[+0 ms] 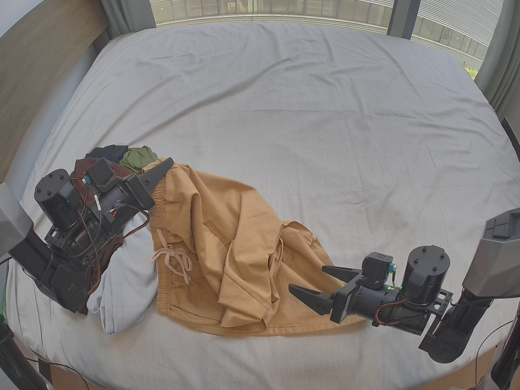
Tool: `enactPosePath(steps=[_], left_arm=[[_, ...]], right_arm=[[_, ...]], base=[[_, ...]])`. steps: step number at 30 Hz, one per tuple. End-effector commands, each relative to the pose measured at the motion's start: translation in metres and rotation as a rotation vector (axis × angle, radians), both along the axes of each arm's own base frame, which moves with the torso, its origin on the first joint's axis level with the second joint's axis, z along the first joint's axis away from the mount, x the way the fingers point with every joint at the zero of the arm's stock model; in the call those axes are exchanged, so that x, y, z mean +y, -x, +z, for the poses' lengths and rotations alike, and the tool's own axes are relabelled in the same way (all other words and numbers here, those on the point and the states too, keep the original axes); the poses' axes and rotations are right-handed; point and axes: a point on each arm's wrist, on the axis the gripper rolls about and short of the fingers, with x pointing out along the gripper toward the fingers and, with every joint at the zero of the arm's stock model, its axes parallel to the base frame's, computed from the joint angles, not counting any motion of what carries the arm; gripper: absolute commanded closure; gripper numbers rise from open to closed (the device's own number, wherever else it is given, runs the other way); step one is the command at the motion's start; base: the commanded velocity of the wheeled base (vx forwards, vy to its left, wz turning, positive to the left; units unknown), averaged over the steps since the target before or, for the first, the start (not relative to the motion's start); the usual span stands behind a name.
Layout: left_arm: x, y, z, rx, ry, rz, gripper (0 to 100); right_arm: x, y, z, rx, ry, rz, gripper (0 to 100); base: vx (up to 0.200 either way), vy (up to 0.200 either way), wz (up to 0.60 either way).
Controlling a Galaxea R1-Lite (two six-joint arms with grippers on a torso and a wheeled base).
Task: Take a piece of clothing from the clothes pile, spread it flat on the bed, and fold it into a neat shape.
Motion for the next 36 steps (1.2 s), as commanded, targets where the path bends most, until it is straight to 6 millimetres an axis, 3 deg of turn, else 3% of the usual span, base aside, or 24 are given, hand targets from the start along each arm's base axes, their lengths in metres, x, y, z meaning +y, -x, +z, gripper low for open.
enactPosePath(steps=[1, 7, 16, 24, 36], left_arm=[[0.003, -0.003, 0.002, -0.009, 0.002, 0.011, 100], [0.003, -0.003, 0.002, -0.010, 0.001, 0.011, 100], [0.010, -0.008, 0.000, -0.008, 0.003, 0.035, 100], [0.033, -0.015, 0.009, -0.041, 0.013, 0.098, 100], [0.037, -0.018, 0.010, -0.040, 0.027, 0.110, 100]], right_arm=[[0.018, -0.007, -0.015, 0.017, 0.012, 0.008, 0], [0.037, -0.009, -0.025, 0.026, 0.009, 0.042, 0], [0.042, -0.012, -0.035, 0.042, 0.023, 0.045, 0], [0.049, -0.014, -0.047, 0.055, 0.036, 0.056, 0], [0.061, -0.010, -0.048, 0.052, 0.023, 0.096, 0]], base=[[0.000, 0.000, 0.00], [0.000, 0.000, 0.00], [0.000, 0.000, 0.00], [0.000, 0.000, 0.00], [0.000, 0.000, 0.00]])
